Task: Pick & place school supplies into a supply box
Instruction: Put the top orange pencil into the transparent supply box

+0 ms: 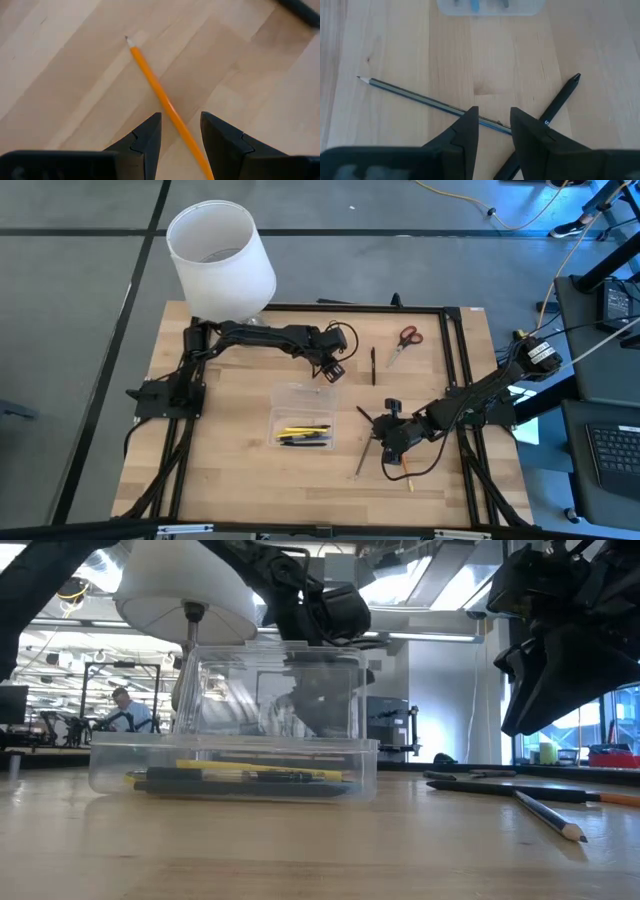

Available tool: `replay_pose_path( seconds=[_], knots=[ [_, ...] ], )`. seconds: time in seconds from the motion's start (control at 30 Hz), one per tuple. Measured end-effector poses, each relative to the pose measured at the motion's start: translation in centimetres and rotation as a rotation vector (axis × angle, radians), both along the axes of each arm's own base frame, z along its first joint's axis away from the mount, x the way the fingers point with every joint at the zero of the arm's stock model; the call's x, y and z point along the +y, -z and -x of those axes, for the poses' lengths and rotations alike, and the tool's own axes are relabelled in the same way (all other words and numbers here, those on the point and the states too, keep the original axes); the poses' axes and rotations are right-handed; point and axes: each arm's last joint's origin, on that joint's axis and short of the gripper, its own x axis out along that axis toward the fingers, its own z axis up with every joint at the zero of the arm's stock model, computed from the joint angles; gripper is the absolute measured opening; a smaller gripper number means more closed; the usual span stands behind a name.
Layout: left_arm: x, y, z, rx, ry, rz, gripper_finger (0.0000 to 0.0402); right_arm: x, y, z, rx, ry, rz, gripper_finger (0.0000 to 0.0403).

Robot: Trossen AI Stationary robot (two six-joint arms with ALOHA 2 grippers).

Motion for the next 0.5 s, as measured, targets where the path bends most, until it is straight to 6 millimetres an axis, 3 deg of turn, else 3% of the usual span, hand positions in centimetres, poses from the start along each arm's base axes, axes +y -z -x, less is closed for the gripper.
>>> replay_pose_path(
  seconds=[0.23,0.5],
  knots=[
    [0.0,-0.1,0.0,-0.006,0.012,0.001,0.0129,0.0,0.0,0.0,-0.001,0.001,0.001,0.0116],
    [0.0,2.4,-0.4,0.054,0.018,0.029,0.0129,0.0,0.1,0.1,0.001,0.001,0.003,0.0116]
  ],
)
